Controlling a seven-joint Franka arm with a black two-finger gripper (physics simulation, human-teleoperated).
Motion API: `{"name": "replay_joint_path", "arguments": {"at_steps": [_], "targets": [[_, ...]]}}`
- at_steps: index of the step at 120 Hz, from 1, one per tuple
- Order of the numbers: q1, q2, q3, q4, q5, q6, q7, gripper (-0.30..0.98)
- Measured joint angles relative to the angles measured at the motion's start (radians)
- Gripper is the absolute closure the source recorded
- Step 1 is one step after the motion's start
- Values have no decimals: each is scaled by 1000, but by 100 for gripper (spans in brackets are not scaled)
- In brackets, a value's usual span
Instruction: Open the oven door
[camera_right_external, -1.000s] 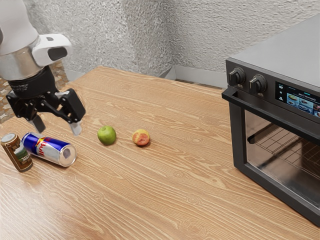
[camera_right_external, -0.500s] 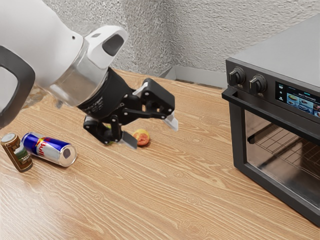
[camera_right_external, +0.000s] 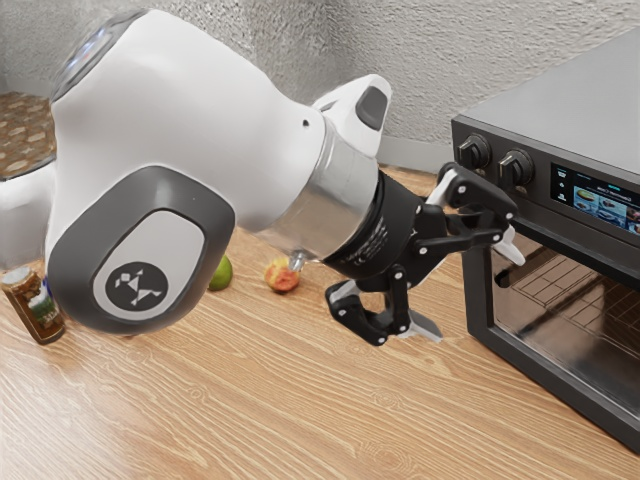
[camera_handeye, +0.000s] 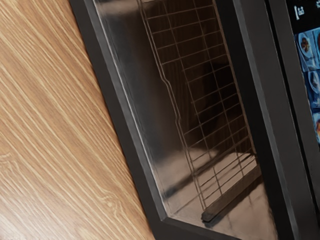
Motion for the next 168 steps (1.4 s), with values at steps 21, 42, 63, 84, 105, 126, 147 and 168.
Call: {"name": "replay_joint_path", "arguments": {"at_steps": [21,42,63,84,105,126,147,168], "targets": [[7,40,1,9,-4,85,-116,0],[29,90,2,16,-6,138,-203,0],[53,156,2,67,-3,171,-266,0],[83,208,2,108,-7,184,-310,0],[80,222,2,110,-10,190,-343,0],[99,254,2,142,-25,193,-353,0],[128,277,2,134,-74,194,-356,0],[153,305,0,130,-115,196,-356,0]]}}
